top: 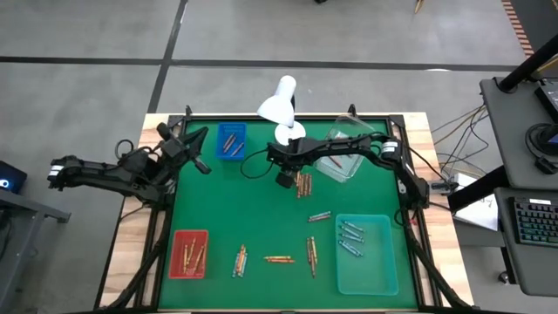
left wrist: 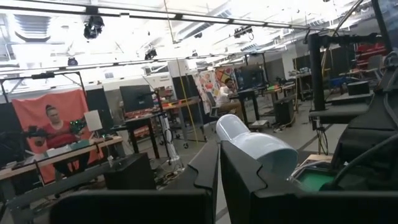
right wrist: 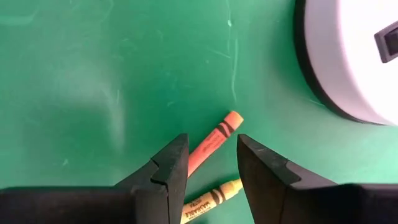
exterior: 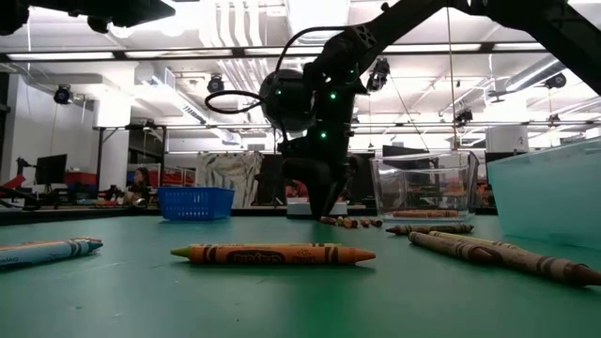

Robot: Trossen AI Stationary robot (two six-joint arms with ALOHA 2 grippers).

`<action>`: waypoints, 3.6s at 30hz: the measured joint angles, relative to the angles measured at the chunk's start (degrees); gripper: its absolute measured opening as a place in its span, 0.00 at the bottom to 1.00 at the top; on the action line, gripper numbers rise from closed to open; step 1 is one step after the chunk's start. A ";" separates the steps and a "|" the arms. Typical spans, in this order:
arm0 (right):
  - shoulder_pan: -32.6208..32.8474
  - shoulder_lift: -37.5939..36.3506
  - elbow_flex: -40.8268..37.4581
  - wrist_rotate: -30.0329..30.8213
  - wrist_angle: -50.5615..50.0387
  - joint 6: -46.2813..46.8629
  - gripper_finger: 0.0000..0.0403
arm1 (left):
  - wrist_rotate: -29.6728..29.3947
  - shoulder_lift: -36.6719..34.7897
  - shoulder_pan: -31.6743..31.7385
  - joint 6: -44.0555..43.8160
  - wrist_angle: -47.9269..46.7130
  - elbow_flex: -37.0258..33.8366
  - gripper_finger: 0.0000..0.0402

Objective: Sort crayons
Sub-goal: Put the orange crayon into the transparent bin

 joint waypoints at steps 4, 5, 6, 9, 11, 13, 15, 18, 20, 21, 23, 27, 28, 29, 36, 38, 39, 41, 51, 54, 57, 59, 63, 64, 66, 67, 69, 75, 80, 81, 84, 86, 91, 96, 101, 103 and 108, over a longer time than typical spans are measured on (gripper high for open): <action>-0.45 0.42 0.00 -0.37 0.56 -0.04 0.32 | 0.00 -0.19 0.00 0.00 0.02 0.00 0.00; -0.49 0.68 0.00 -0.63 0.63 -0.05 0.32 | 0.00 -0.25 0.00 0.00 0.04 0.00 0.00; -0.49 0.90 0.04 -0.82 0.69 -0.08 0.32 | 0.00 -0.32 0.00 0.00 0.04 0.00 0.00; -0.49 1.62 0.20 -2.39 1.25 -1.19 0.33 | 0.00 -0.35 0.00 0.00 0.04 0.00 0.00; -0.56 2.04 0.20 -2.85 1.53 -1.54 0.32 | 0.00 -0.35 0.00 0.00 0.04 0.00 0.00; -0.54 2.13 0.20 -2.92 1.63 -1.96 0.32 | 0.00 -0.32 -0.02 0.00 0.02 0.00 0.00; -0.54 2.14 0.20 -3.16 1.70 -2.03 0.29 | 0.00 -0.35 0.00 0.02 0.04 0.00 0.00; -0.49 2.16 0.20 -3.41 1.82 -2.08 0.24 | 0.00 -0.35 0.00 0.02 0.04 0.00 0.00; -0.47 2.21 0.24 -3.65 1.96 -2.32 0.20 | 0.00 -0.33 0.00 0.02 0.04 0.00 0.00; -0.47 2.22 0.24 -3.73 2.08 -2.35 0.18 | 0.00 -0.35 0.00 0.02 0.04 0.00 0.00; -0.45 2.25 0.24 -3.79 2.44 -2.37 0.14 | 0.00 -0.32 0.00 0.02 0.04 0.00 0.00; -0.49 2.27 0.22 -4.81 3.13 -2.01 0.08 | 0.00 -0.32 0.00 0.02 0.04 0.00 0.00; -0.49 2.27 0.22 -4.81 3.21 -2.00 0.07 | -0.01 -0.32 -0.01 0.02 0.04 0.00 0.00; -0.47 2.27 0.21 -4.69 3.25 -2.00 0.06 | 0.00 -0.32 0.00 0.02 0.04 0.00 0.00; -0.04 0.44 -0.07 -5.15 3.75 -2.43 0.05 | -0.02 -0.32 0.00 0.01 0.04 0.00 0.00; 0.45 -0.71 -0.07 -5.74 3.83 -2.64 0.04 | -0.02 -0.32 0.00 0.01 0.02 0.00 0.00; 0.71 -1.43 -0.07 -5.84 3.61 -2.95 0.04 | -0.02 -0.32 0.00 0.00 0.04 0.00 0.00; 1.19 -2.93 -0.04 -6.88 3.76 -3.35 0.04 | -0.02 -0.28 0.00 0.00 0.02 0.00 0.00; 4.23 -8.71 0.01 -8.14 2.88 -3.98 0.04 | -0.02 0.27 0.00 -1.68 -0.06 0.00 0.00; 4.67 -10.47 0.02 -8.14 1.37 -4.37 0.04 | -0.04 0.22 0.00 -2.34 -0.11 0.00 0.00; 4.89 -12.91 0.02 -8.25 -1.40 -4.71 0.04 | -0.02 0.29 0.00 -2.82 -0.15 0.00 0.00; 4.89 -14.44 0.04 -8.24 -3.72 -4.84 0.04 | -0.02 0.49 -0.02 -3.05 -0.18 0.00 0.00; 4.36 -17.60 0.04 -4.63 -9.21 -5.41 0.04 | -0.02 1.23 0.00 -3.45 -0.20 0.00 0.00; 4.09 -18.63 0.04 -3.30 -10.78 -5.43 0.04 | -0.02 1.45 0.00 -3.48 -0.18 0.00 0.00; 3.08 -20.40 0.07 -0.98 -14.36 -5.52 0.04 | -0.02 1.67 -0.02 -3.82 -0.25 0.00 0.00; 2.32 -21.20 0.07 -0.14 -16.19 -5.52 0.04 | -0.02 1.82 -0.02 -4.04 -0.16 0.00 0.00; 0.55 -22.57 0.07 1.31 -19.75 -5.54 0.04 | -0.02 1.86 -0.02 -4.33 -0.13 0.00 0.00; -6.53 -25.31 -0.50 1.50 -24.17 -8.71 0.04 | -0.02 1.86 -0.02 -4.35 -0.09 0.00 0.00; -11.56 -26.03 -2.75 0.46 -24.41 -12.01 0.04 | -0.03 1.73 -0.01 -4.35 -0.41 0.00 0.00; -12.40 -26.08 -3.28 -0.37 -24.43 -12.62 0.04 | -0.02 1.71 -0.01 -4.34 -0.45 0.00 0.00; -14.11 -26.08 -4.92 -1.67 -24.28 -14.18 0.04 | -0.02 1.71 -0.02 -4.33 -0.48 0.00 0.00; -14.67 -26.08 -6.16 -1.71 -24.04 -15.06 0.04 | -0.02 1.71 -0.01 -4.33 -0.50 0.00 0.00; -15.01 -26.28 -9.84 -1.85 -23.41 -15.88 0.04 | -0.04 1.66 0.00 -4.33 -0.86 0.00 0.00; -15.23 -28.66 -14.89 -3.18 -19.35 -16.52 0.04 | -0.04 1.66 -0.01 -4.35 -0.86 0.00 0.00; -17.02 -33.81 -21.77 -6.21 -12.49 -16.86 0.04 | -0.04 1.66 -0.02 -5.15 -0.86 0.00 0.00; -18.05 -35.76 -24.84 -6.54 -8.84 -16.91 0.04 | -0.04 1.66 -0.02 -5.74 -0.83 0.00 0.00; -21.39 -38.05 -31.75 -6.70 -0.01 -17.11 0.04 | -0.03 1.73 -0.01 -6.03 -0.82 0.00 0.00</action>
